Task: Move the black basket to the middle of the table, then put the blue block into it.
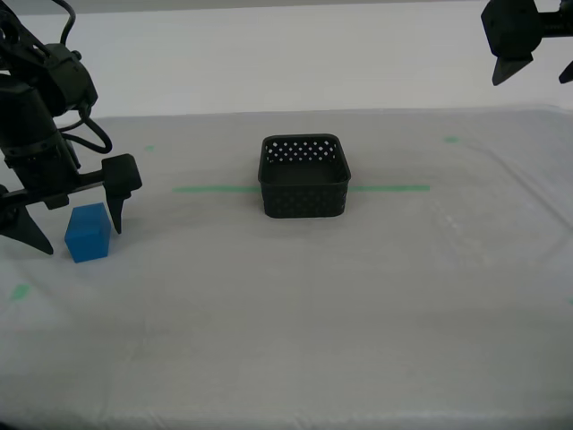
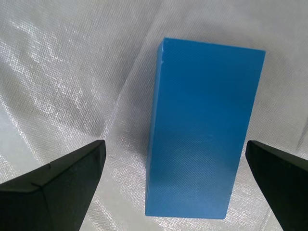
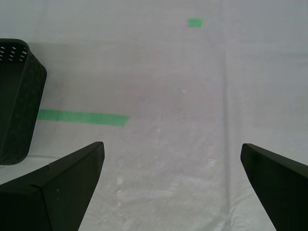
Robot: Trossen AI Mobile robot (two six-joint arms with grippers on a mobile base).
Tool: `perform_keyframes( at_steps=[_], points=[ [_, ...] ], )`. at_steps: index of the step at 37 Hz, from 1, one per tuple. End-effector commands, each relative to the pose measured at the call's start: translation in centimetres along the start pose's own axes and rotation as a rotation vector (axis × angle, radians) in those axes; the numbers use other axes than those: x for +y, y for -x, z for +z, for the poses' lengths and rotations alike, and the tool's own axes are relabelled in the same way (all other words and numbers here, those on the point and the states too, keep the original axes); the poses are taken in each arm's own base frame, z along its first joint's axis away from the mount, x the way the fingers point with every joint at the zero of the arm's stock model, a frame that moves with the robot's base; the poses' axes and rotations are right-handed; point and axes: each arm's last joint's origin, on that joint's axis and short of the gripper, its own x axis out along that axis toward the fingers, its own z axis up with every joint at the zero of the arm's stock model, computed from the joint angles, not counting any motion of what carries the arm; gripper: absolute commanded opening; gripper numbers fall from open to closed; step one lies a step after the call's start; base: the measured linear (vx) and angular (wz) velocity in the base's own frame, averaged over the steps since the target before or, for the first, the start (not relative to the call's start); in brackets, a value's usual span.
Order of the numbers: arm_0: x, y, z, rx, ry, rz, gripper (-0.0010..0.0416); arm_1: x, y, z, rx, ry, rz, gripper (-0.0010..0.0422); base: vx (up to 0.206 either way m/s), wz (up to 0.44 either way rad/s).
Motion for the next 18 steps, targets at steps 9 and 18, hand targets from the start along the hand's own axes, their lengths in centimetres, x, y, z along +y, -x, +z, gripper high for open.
perform_keyframes(
  at_steps=[9, 18],
  points=[
    [0.01, 0.03, 0.05, -0.003, 0.002, -0.002, 0.0399, -0.04, 0.01, 0.09, -0.01, -0.016, -0.003, 0.04, 0.0, 0.0],
    [0.01, 0.03, 0.05, -0.003, 0.002, -0.002, 0.0399, -0.04, 0.01, 0.1, -0.011, -0.043, -0.002, 0.04, 0.0, 0.0]
  ],
)
